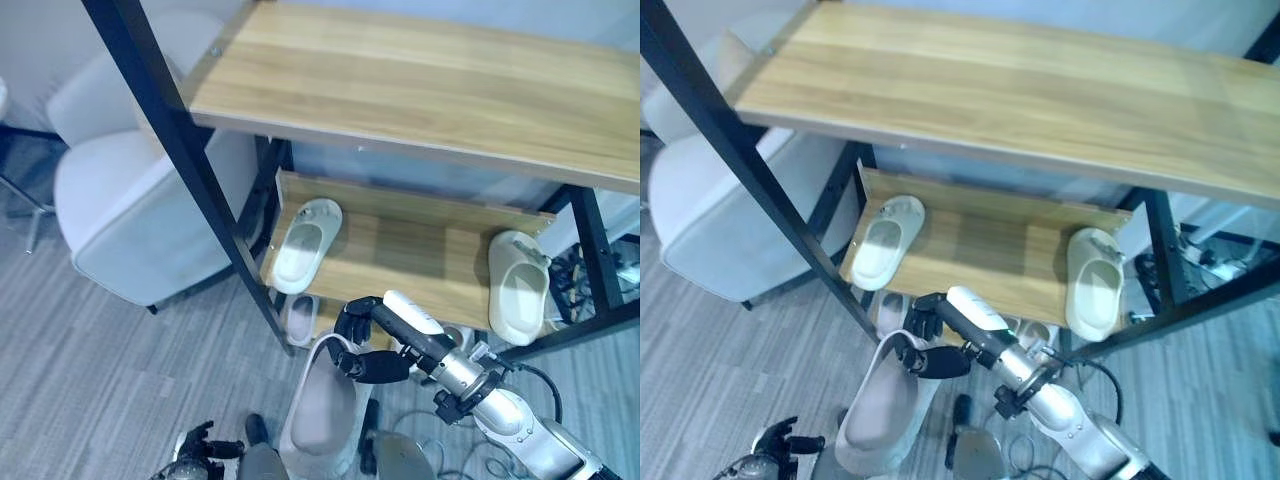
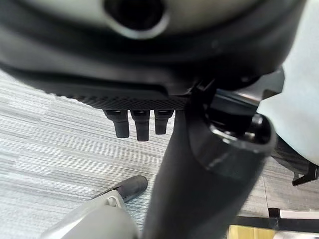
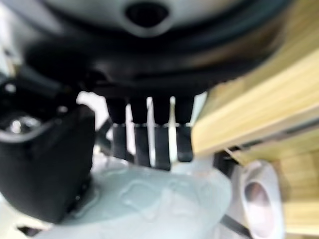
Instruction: Arrange the slippers neatly on the shoe rack.
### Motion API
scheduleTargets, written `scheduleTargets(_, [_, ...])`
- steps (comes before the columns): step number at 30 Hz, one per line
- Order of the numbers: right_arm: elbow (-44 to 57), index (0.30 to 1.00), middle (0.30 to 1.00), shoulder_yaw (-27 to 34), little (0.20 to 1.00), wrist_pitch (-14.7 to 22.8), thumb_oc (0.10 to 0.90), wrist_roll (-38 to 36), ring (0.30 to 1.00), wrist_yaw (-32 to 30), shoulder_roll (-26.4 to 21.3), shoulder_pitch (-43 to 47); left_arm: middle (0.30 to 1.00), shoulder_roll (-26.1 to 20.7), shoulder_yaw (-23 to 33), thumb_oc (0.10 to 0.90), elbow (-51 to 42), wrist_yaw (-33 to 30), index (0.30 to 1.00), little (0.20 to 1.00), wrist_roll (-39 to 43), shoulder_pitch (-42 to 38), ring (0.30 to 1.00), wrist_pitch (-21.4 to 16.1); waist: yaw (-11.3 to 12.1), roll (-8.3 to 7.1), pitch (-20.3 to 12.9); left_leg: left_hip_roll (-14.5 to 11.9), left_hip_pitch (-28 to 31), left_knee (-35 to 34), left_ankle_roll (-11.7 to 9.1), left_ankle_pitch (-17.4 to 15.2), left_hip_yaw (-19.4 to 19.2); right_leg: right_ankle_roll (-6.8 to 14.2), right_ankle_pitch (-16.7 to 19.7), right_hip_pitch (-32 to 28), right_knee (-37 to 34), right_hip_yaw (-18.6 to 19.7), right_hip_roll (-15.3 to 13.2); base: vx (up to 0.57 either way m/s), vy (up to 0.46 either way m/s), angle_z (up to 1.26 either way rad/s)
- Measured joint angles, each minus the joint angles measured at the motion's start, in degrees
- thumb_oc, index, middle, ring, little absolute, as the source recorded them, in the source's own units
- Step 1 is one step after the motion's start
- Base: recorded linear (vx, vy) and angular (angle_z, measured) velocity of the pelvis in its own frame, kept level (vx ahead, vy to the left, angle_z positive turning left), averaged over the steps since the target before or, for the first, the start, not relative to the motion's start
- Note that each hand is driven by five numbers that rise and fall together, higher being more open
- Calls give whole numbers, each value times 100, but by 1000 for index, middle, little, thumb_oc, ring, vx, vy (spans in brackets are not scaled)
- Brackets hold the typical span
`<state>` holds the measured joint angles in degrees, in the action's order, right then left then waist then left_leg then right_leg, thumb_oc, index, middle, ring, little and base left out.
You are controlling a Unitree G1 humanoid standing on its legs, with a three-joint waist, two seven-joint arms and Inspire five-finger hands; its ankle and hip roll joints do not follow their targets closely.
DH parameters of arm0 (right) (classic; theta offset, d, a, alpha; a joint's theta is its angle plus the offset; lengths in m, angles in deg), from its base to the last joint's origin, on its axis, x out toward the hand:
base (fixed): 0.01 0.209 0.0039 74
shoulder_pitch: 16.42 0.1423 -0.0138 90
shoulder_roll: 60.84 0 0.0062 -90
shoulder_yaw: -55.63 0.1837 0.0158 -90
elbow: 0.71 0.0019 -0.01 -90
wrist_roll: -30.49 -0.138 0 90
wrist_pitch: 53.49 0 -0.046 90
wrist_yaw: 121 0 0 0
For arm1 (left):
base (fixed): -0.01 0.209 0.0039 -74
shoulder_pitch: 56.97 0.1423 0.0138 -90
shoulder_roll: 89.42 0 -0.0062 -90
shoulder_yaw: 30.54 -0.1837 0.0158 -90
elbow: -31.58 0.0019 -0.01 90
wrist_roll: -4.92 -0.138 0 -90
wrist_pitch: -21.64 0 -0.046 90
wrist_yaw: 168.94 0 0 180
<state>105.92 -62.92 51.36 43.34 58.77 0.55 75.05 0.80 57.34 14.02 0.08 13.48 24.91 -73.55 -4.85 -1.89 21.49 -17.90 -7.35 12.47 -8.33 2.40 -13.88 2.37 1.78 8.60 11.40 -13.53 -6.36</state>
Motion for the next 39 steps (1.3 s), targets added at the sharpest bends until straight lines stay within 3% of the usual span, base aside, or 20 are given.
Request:
scheduleTargets(2, [52, 300, 300, -267, 300, 8, 400, 211, 300, 4, 17, 106, 900, 6, -20, 800, 48, -5, 900, 900, -184, -139, 900, 23, 21, -111, -42, -39, -20, 182, 32, -110, -137, 24, -44, 133, 176, 131, -20, 71, 137, -35])
scheduleTargets(8, [-250, 300, 300, -484, 300, 0, 400, 153, 300, 30, 233, 26, 900, 115, -405, 800, -66, -17, 900, 900, -195, -358, 900, 53, -113, -124, -113, -32, -157, 429, 98, -239, -299, 46, -30, 357, 270, 318, -69, 5, 125, -20])
scheduleTargets(12, [-877, 300, 300, -750, 300, -179, 400, 229, 300, -20, 342, 421, 900, 83, -631, 800, -289, -97, 900, 900, -182, -712, 900, 27, -117, -179, -131, -86, -801, 1205, 204, -552, -294, 83, -93, 1015, 821, 501, -182, -90, 111, -18])
scheduleTargets(16, [-946, 300, 300, -1178, 300, -228, 400, 529, 300, -83, 184, 1154, 900, -108, -596, 800, -461, -138, 900, 900, -41, -808, 900, -64, -45, -190, -18, -382, -1414, 2306, 344, -1080, -447, 123, -196, 1702, 1579, 572, -281, -114, -6, -43])
scheduleTargets(17, [-918, 300, 300, -1223, 300, -223, 400, 534, 300, -126, 138, 1290, 900, -159, -584, 800, -630, -143, 900, 900, 88, -798, 900, -78, -57, -191, 2, -444, -1648, 2601, 377, -1194, -402, 86, -520, 1990, 2067, 583, -344, -80, -14, 1])
scheduleTargets(18, [-887, 300, 300, -1266, 300, -215, 400, 534, 300, -133, 66, 1436, 900, -213, -591, 800, -798, -150, 900, 900, 184, -773, 900, -91, -50, -213, 12, -449, -1871, 2894, 384, -1310, -324, 9, -771, 2237, 2520, 593, -462, -52, 2, 17])
scheduleTargets(19, [-910, 300, 300, -1268, 300, -193, 400, 544, 300, -140, 21, 1709, 900, -289, -610, 800, -989, -213, 900, 900, 278, -858, 900, -151, -5, -255, 148, -465, -2180, 3440, 322, -1551, -153, 75, -918, 2549, 3084, 589, -604, -127, -22, 11])
scheduleTargets(20, [-916, 300, 300, -1224, 300, -199, 400, 561, 300, -144, 12, 1967, 900, -312, -607, 800, -1206, -289, 900, 900, 328, -901, 900, -202, 65, -165, 282, -610, -2570, 3954, 309, -1733, 22, 38, -1088, 2902, 3568, 593, -600, -113, -41, 5])
scheduleTargets(24, [-905, 300, 300, -1309, 300, -198, 400, 644, 300, -282, 13, 2465, 900, -359, -490, 800, -1273, -451, 900, 900, 643, -865, 900, -267, 108, -136, 449, -762, -3486, 4793, 359, -1948, 331, -7, -1403, 3795, 4498, 680, -611, -95, -51, 0])
scheduleTargets(25, [-906, 300, 300, -1309, 300, -197, 400, 661, 300, -344, 7, 2671, 900, -452, -340, 800, -1484, -580, 900, 900, 764, -876, 900, -387, 112, -139, 518, -844, -3918, 5293, 360, -2082, 507, -113, -1573, 4216, 5047, 727, -623, -59, -45, 1])
scheduleTargets(29, [-889, 300, 300, -1313, 300, -191, 400, 688, 300, -456, -47, 2847, 900, -644, 69, 800, -1528, -623, 900, 900, 1394, -1042, 900, -463, 222, -114, 560, -959, -4813, 6113, 259, -2332, 937, -164, -1919, 5089, 5957, 761, -582, -67, -83, -8])
scheduleTargets(31, [-689, 300, 300, -1244, 300, -159, 400, 721, 300, -532, -321, 2856, 900, -762, 194, 800, -1701, -702, 900, 900, 1626, -1047, 900, -495, 263, -101, 557, -1039, -5271, 6658, 258, -2503, 1164, -253, -2056, 5540, 6488, 770, -592, 0, -64, -19])
scheduleTargets(32, [-676, 300, 300, -1142, 300, -164, 400, 792, 300, -569, -478, 2889, 900, -894, 334, 800, -1801, -873, 900, 900, 1742, -1104, 900, -564, 257, -73, 530, -1094, -5765, 7123, 240, -2634, 1439, -267, -2197, 5960, 6959, 765, -586, -1, -88, -12])
scheduleTargets(37, [-359, 300, 300, -1073, 300, -131, 400, 1064, 300, -761, -1439, 3434, 900, -1257, 156, 800, -3155, -1337, 900, 900, 1739, -720, 900, -748, 293, -15, 489, -1096, -6920, 8362, 191, -2955, 2131, -411, -2542, 6969, 8193, 793, -598, 25, -48, -7])
scheduleTargets(39, [-362, 300, 300, -1107, 300, -99, 400, 1063, 300, -788, -1661, 3670, 900, -1350, 4, 800, -3422, -1392, 900, 900, 1768, -585, 900, -958, 337, 64, 300, -1028, -7317, 8815, 159, -3131, 2347, -346, -2738, 7394, 8669, 893, -608, 57, -21, -3])
